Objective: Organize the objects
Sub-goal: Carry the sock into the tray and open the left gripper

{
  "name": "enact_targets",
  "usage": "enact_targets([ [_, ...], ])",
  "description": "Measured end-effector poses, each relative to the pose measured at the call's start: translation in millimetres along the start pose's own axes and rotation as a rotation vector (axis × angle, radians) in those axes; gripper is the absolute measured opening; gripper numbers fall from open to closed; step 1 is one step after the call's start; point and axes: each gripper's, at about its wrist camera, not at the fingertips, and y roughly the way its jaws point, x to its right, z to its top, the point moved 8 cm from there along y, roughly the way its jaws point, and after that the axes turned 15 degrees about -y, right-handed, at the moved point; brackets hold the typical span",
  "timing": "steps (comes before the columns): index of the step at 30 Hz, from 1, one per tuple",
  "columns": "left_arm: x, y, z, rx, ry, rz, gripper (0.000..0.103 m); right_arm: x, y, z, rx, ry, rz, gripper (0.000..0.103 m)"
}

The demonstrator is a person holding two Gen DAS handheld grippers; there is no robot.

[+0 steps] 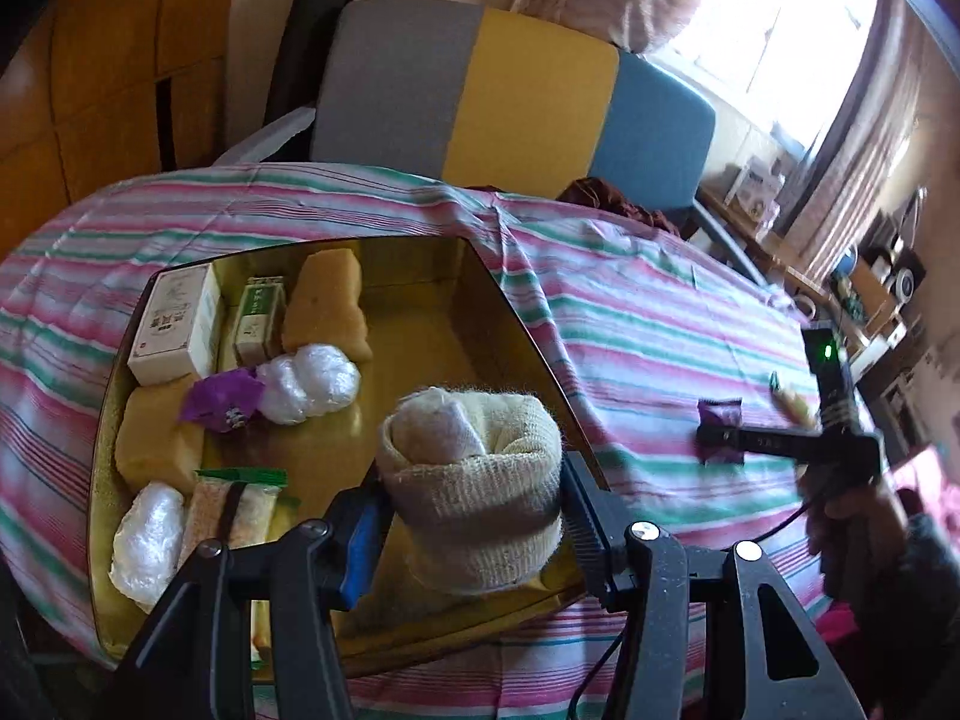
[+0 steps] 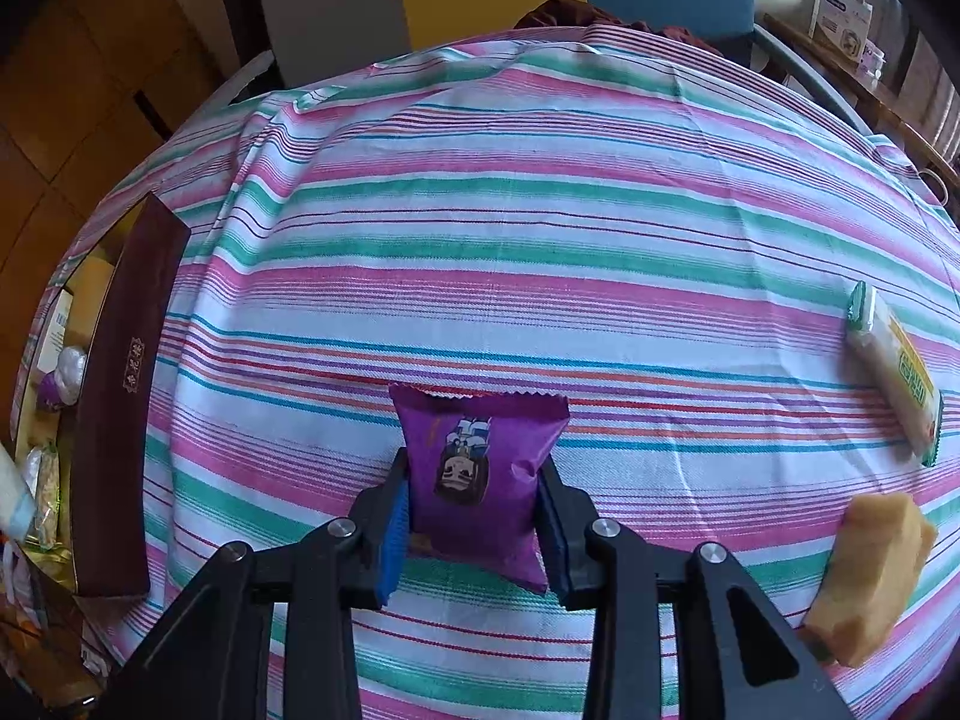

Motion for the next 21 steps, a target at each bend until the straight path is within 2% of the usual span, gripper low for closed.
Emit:
enact_targets([
  [6, -59, -27, 34, 0.053, -0.16, 0.01, 0.054, 1, 1, 0, -0.005, -0.011, -0.006, 0.037],
  [8, -79, -30, 38, 0.044, -0.221, 0.003, 0.054, 2, 1, 0, -0.006, -0.016, -0.01, 0.037],
  [11, -89, -26, 34, 0.009, -0.254, -0.018, 0.054, 1, 1, 0, -0.007, -0.022, -0.014, 0.037],
  [19, -61, 11, -2, -0.133, -0.113, -0.001, 0.054, 1, 2, -1, -0.006, -0.028, -0.019, 0.037],
  [21, -56, 19, -12, -0.168, -0.052, 0.047, 0.054, 1, 2, -1, -0.005, -0.028, -0.02, 0.037],
])
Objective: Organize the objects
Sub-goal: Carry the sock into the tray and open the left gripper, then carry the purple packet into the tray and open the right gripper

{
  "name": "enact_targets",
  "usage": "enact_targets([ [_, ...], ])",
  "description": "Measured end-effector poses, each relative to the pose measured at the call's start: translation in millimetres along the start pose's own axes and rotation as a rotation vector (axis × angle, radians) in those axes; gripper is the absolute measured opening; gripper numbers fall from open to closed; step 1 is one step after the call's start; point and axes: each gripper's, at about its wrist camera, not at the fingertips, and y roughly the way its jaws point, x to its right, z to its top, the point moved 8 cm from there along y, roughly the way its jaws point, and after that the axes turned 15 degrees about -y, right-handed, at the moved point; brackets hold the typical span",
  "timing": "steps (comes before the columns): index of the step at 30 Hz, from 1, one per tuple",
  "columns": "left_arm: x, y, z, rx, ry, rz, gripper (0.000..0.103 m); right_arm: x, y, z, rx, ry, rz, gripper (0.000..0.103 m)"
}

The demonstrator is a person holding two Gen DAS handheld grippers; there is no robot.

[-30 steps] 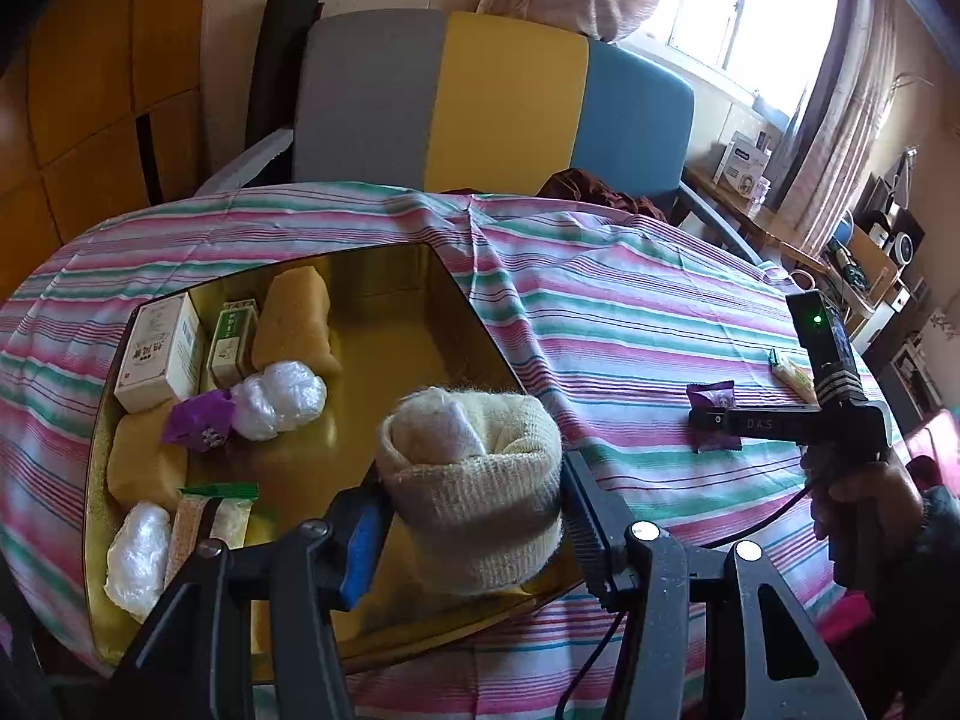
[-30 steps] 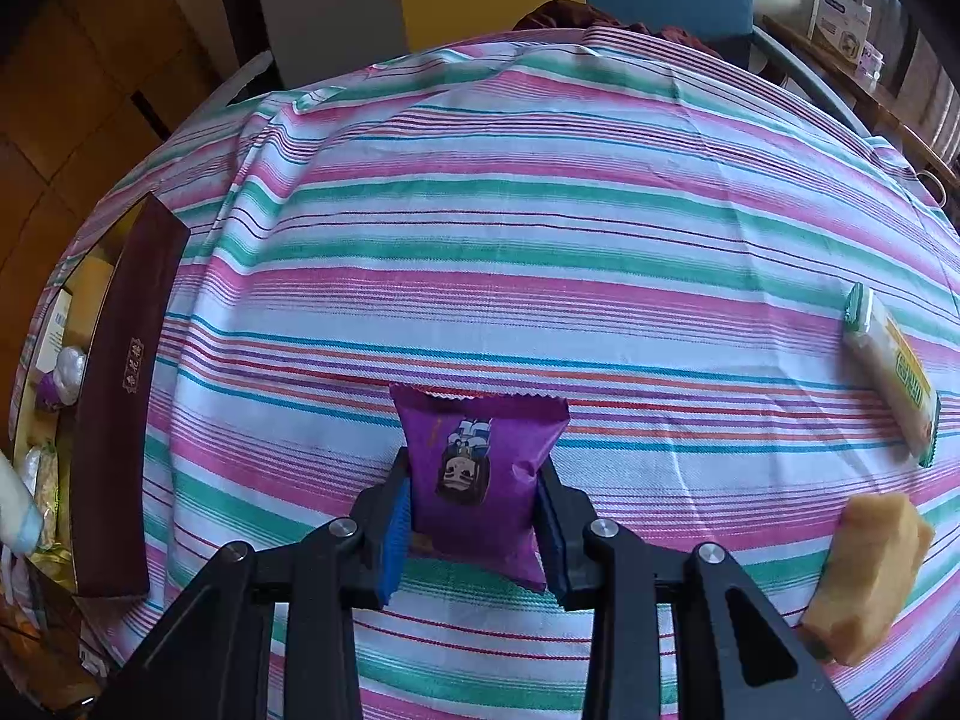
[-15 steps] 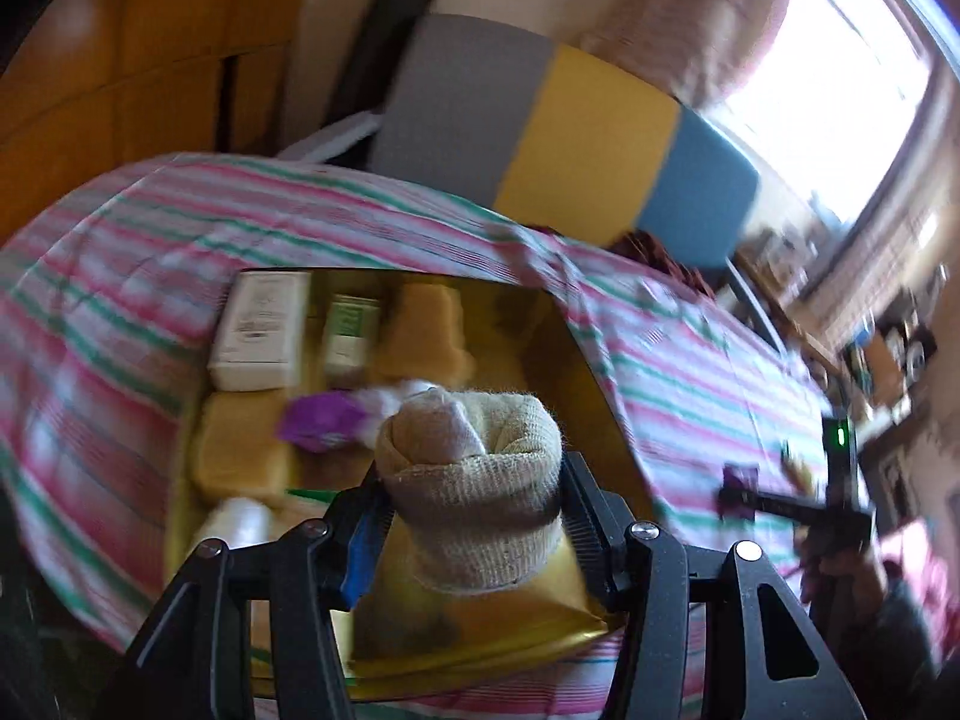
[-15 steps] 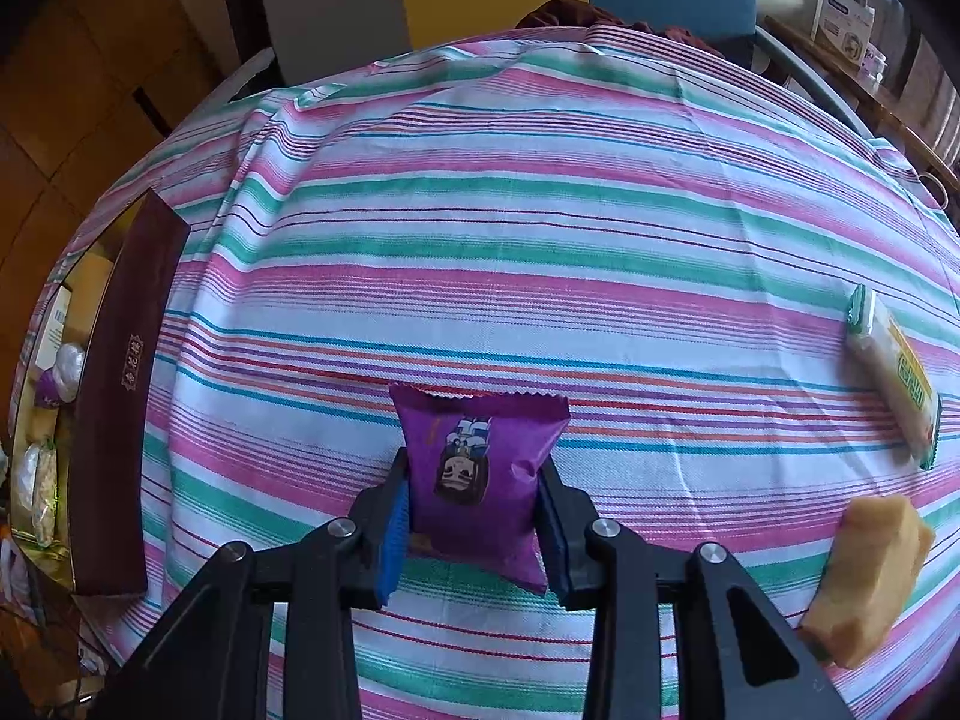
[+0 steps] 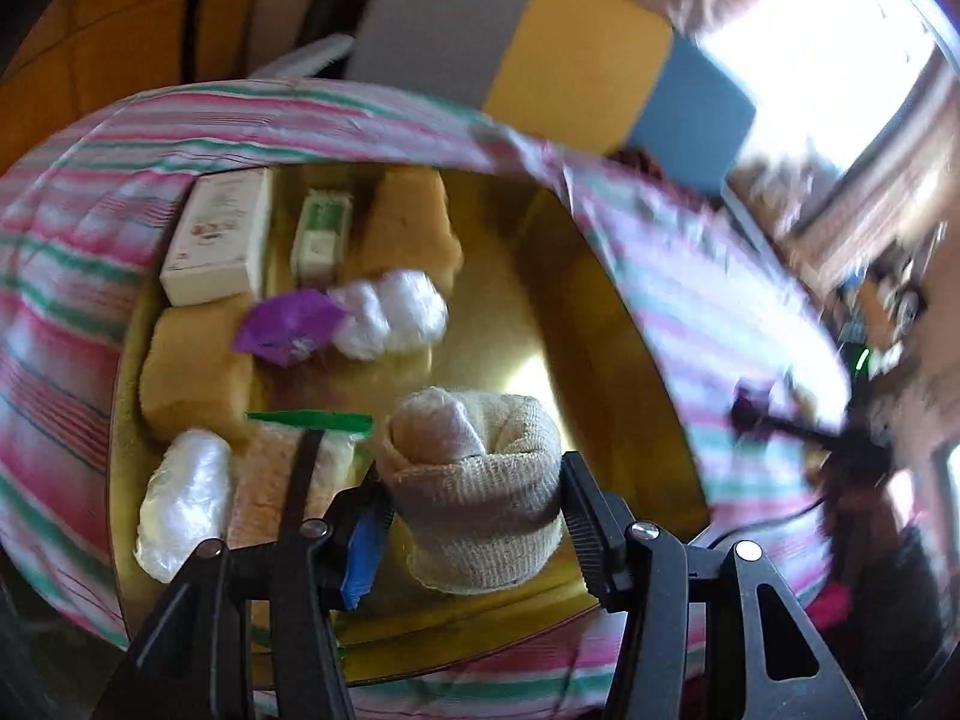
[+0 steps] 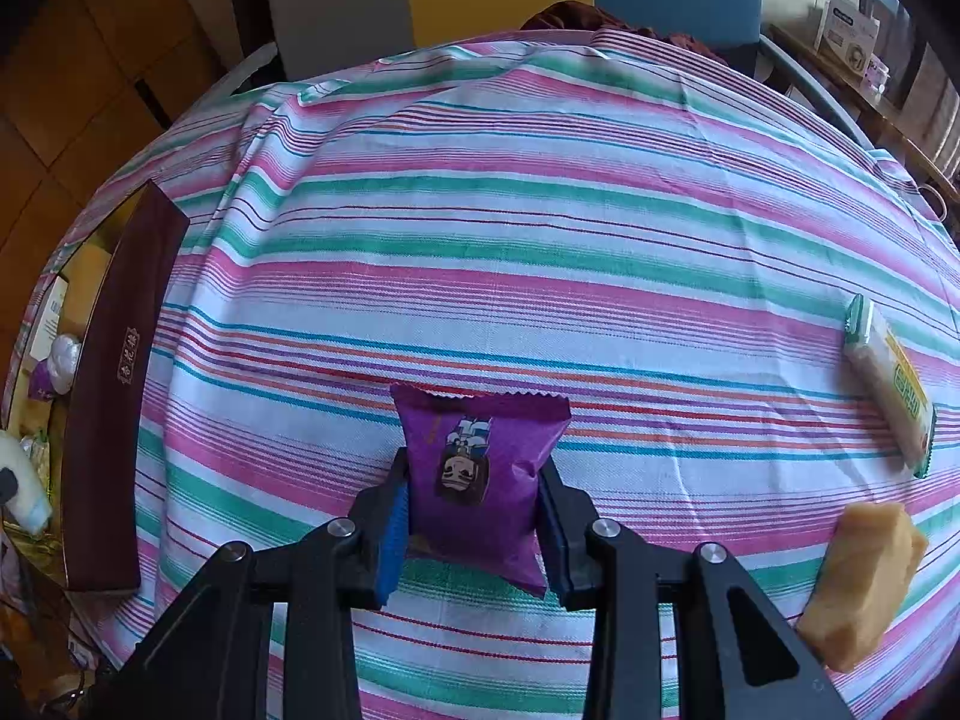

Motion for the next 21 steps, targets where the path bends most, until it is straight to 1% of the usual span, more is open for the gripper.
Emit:
enact_targets([
  [2, 1, 6, -8, -0.03, 0.05, 0.041, 0.054, 1, 0, 0, 0.0, 0.001, 0.001, 0.037],
  [5, -6, 8, -15, -0.05, 0.06, 0.062, 0.054, 0, 0, 0, 0.0, -0.002, -0.003, 0.037],
  [7, -13, 10, -16, -0.053, 0.047, 0.08, 0.055, -1, 0, 0, 0.0, -0.006, -0.008, 0.037],
  [10, -15, 11, -18, -0.047, 0.054, 0.109, 0.059, -2, 0, 1, 0.001, -0.005, -0.008, 0.037],
  [11, -14, 9, -18, -0.043, 0.062, 0.109, 0.063, -2, 0, 1, 0.001, -0.005, -0.008, 0.037],
  [13, -11, 4, -18, -0.023, 0.073, 0.105, 0.066, -2, 0, 1, 0.001, -0.006, -0.009, 0.037],
  [19, -13, -23, -5, 0.092, 0.102, 0.087, 0.066, -2, -1, 1, 0.004, -0.006, -0.021, 0.036],
  [21, -18, -31, 0, 0.13, 0.101, 0.1, 0.066, -3, -6, 3, 0.011, 0.001, -0.026, 0.036],
])
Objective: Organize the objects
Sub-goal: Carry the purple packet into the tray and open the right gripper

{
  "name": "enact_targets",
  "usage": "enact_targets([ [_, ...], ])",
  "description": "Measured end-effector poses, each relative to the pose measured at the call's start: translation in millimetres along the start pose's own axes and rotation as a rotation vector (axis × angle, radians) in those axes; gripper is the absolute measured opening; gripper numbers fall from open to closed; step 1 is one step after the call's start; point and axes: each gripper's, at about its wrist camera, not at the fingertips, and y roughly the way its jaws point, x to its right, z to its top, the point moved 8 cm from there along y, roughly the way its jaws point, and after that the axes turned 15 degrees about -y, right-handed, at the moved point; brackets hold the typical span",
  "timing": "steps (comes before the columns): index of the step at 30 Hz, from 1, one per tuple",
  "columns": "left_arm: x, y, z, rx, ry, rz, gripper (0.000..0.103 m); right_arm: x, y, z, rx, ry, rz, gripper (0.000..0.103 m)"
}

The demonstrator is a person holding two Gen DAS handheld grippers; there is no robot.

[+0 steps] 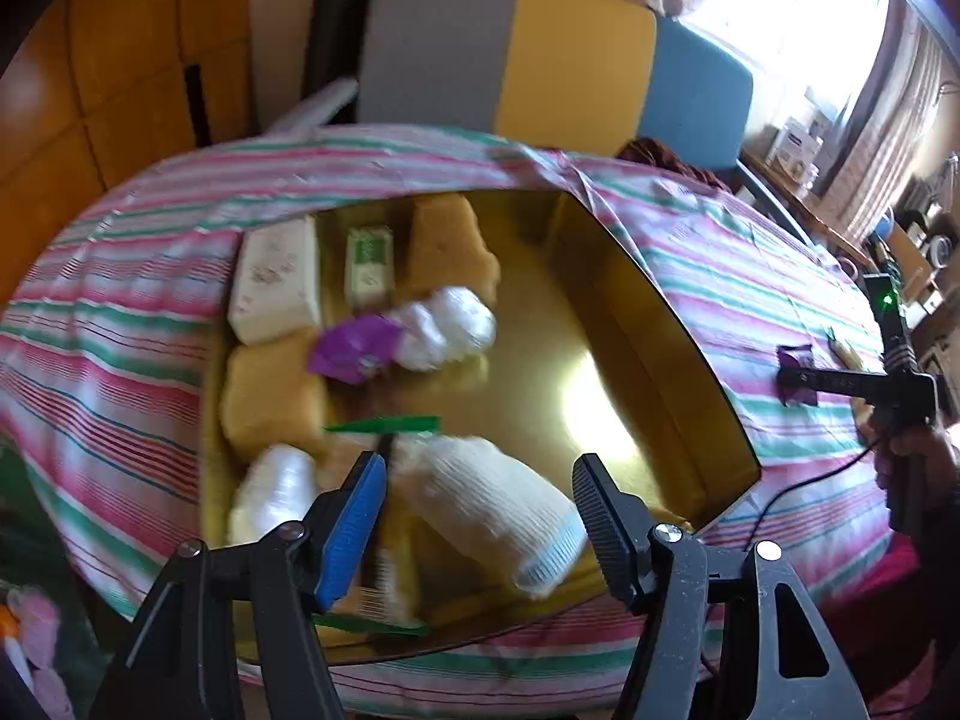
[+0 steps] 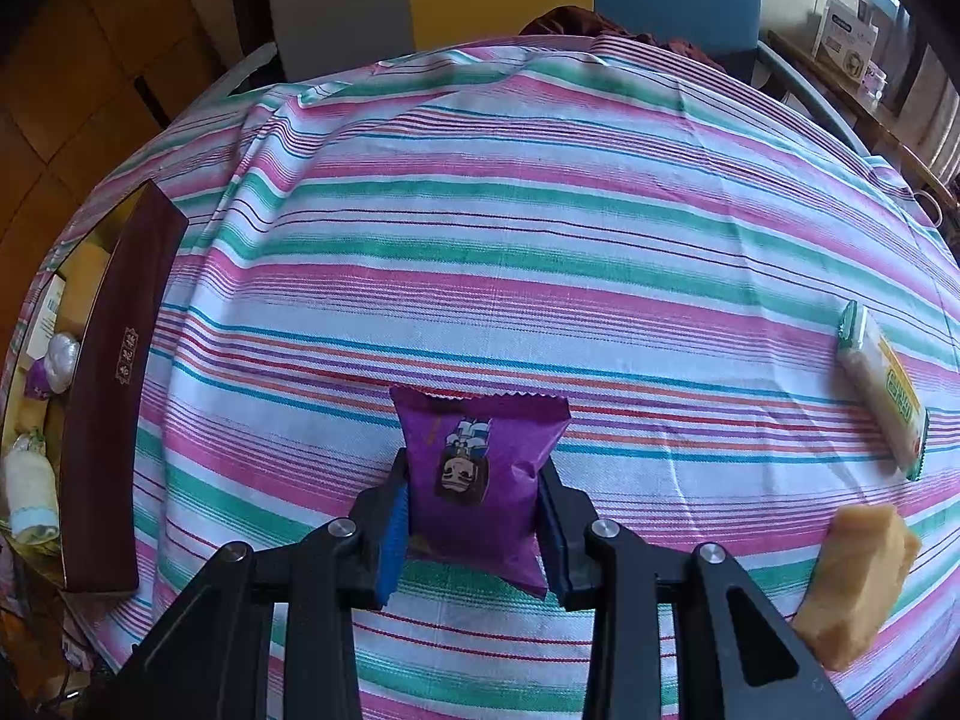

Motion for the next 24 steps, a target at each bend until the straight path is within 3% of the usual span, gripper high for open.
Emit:
enact_targets([
  [6, -26, -9, 14, 0.061, -0.071, 0.029, 0.066, -43, -50, 31, 0.126, -0.029, 0.067, 0.036],
  [12, -57, -16, 25, 0.133, -0.192, 0.094, 0.066, -163, -76, 70, 0.199, -0.217, 0.215, 0.036],
  [18, -73, -19, 26, 0.16, -0.225, 0.118, 0.068, -264, -45, 84, 0.13, -0.347, 0.31, 0.036],
  [24, -81, -15, 20, 0.152, -0.256, 0.113, 0.069, -311, 2, 84, 0.029, -0.377, 0.316, 0.036],
])
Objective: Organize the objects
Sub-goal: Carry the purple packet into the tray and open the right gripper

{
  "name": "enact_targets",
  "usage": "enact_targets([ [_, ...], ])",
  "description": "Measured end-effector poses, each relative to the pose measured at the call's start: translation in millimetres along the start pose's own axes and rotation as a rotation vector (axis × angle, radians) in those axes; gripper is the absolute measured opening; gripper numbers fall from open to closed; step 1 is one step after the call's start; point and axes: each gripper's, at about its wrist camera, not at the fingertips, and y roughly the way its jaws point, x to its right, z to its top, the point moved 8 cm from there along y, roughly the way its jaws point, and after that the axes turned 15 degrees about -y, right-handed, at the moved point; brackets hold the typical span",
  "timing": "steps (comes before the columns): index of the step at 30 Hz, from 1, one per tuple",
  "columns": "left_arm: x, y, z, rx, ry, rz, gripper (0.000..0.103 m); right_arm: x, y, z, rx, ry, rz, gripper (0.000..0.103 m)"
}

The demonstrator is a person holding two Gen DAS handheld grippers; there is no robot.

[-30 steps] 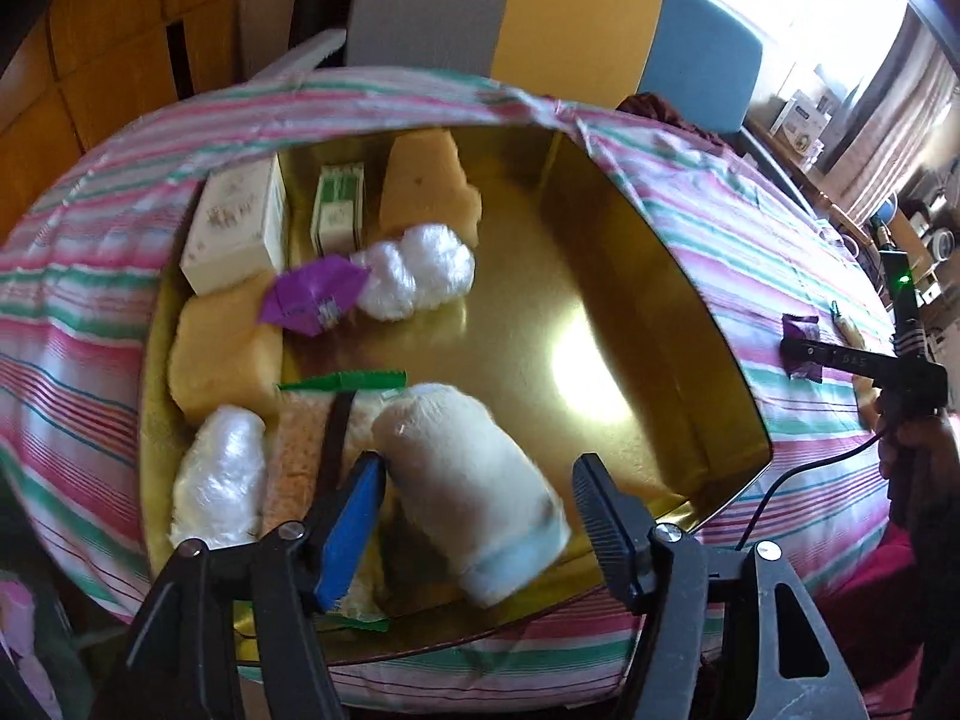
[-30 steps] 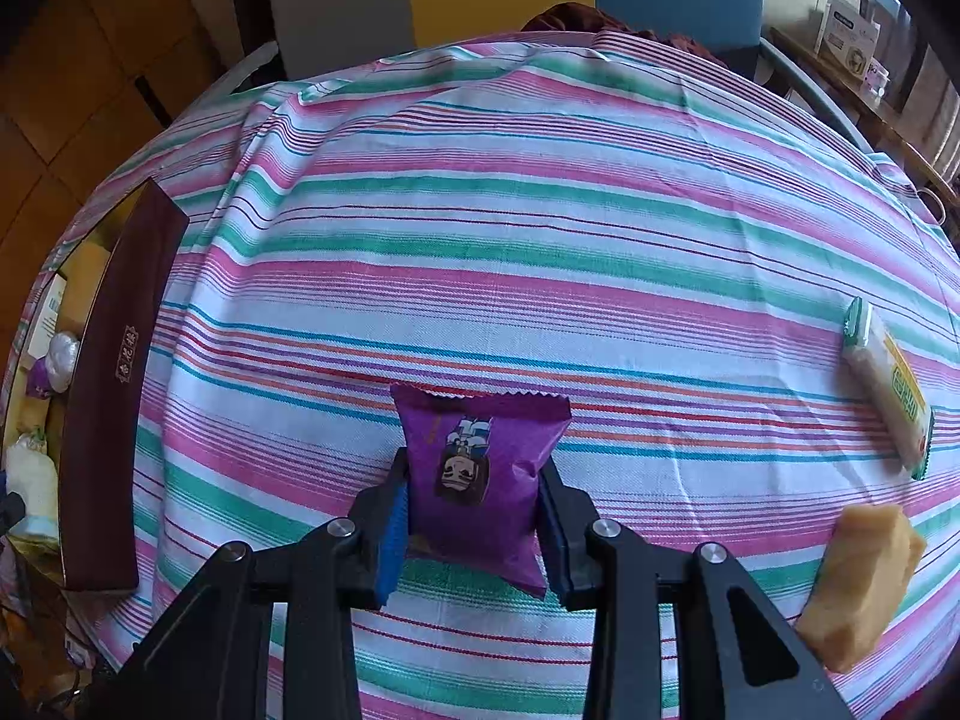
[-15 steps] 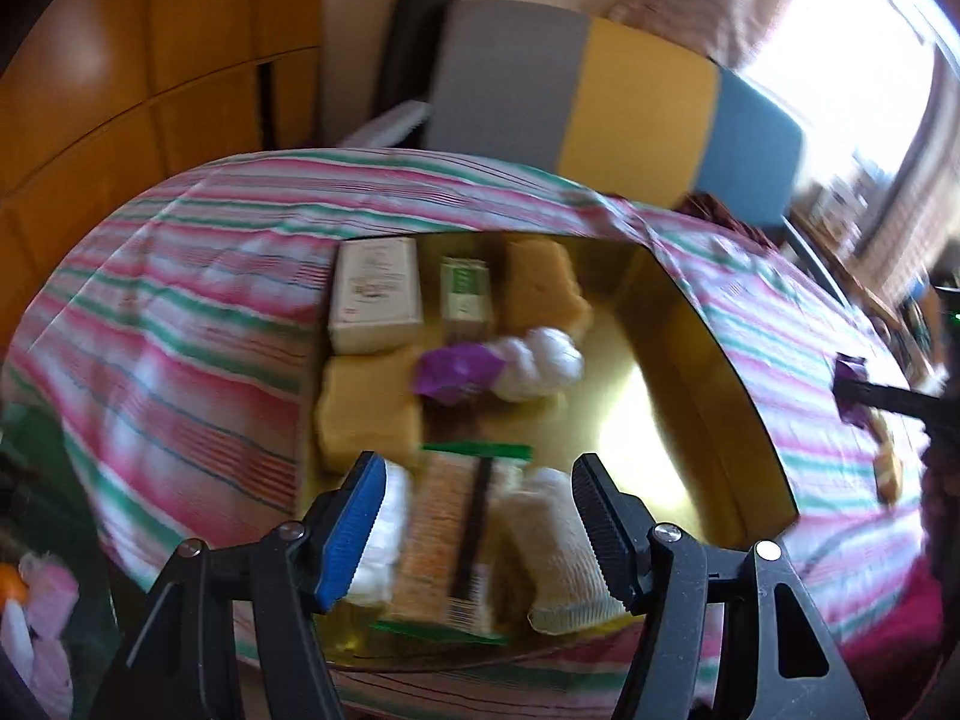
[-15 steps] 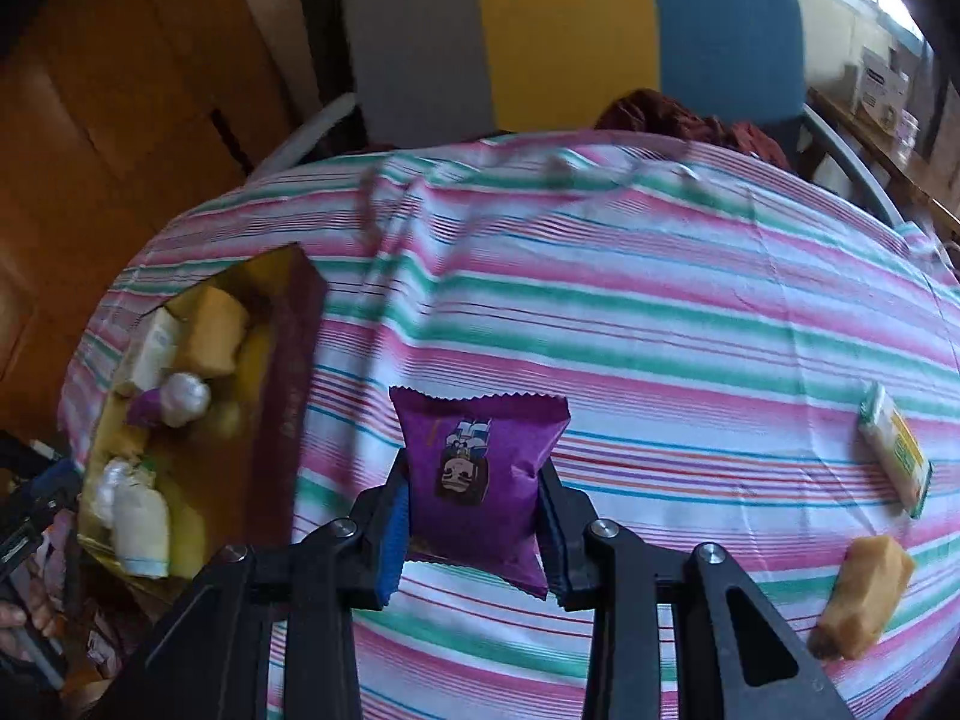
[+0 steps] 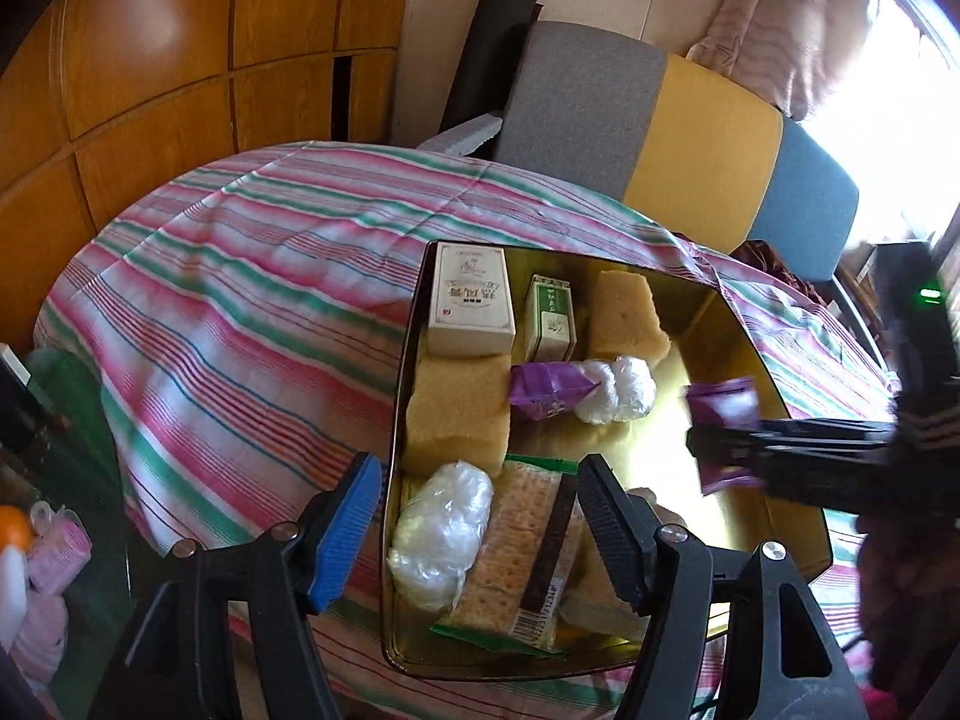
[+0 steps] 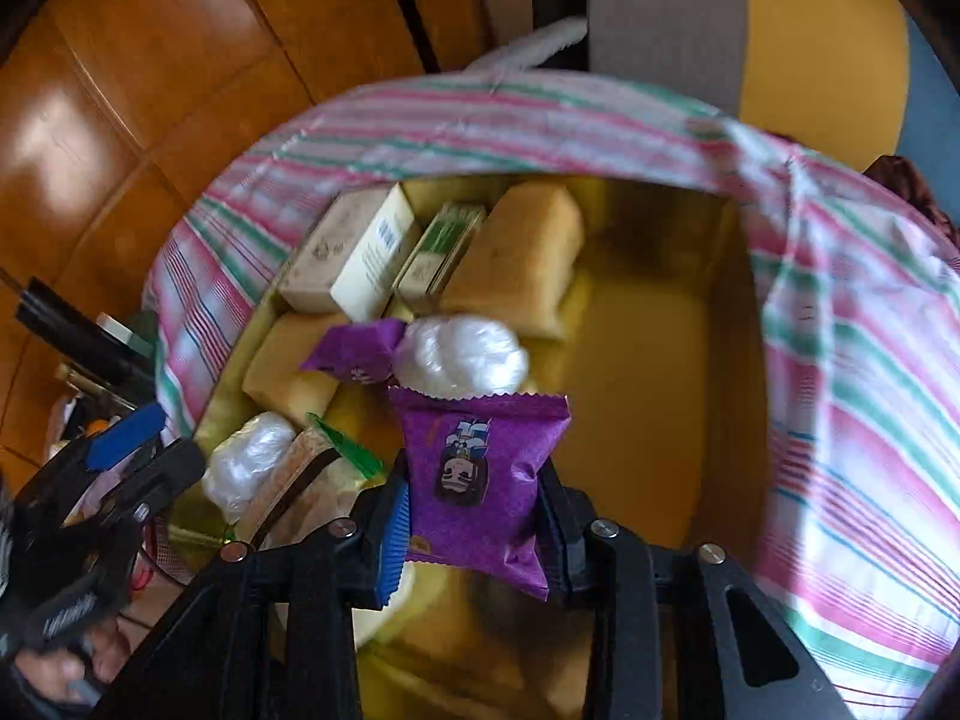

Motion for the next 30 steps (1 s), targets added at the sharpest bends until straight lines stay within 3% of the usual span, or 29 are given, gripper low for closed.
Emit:
enact_targets([
  [4, -3, 3, -2, -0.006, -0.016, -0.003, 0.073, -5, 20, 0, -0.023, 0.012, 0.01, 0.037],
  [7, -6, 4, -2, -0.007, -0.022, -0.001, 0.074, -7, 25, 3, -0.014, 0.024, 0.032, 0.045],
  [11, -7, 4, -1, -0.005, -0.03, -0.003, 0.076, -10, 23, 3, 0.004, 0.031, 0.048, 0.053],
  [15, -4, 2, -1, 0.008, -0.017, 0.001, 0.076, -3, 14, 1, 0.026, 0.061, 0.049, 0.054],
  [30, 18, -13, -5, 0.066, 0.078, 0.024, 0.077, 19, -37, -15, 0.104, 0.087, -0.071, 0.054],
])
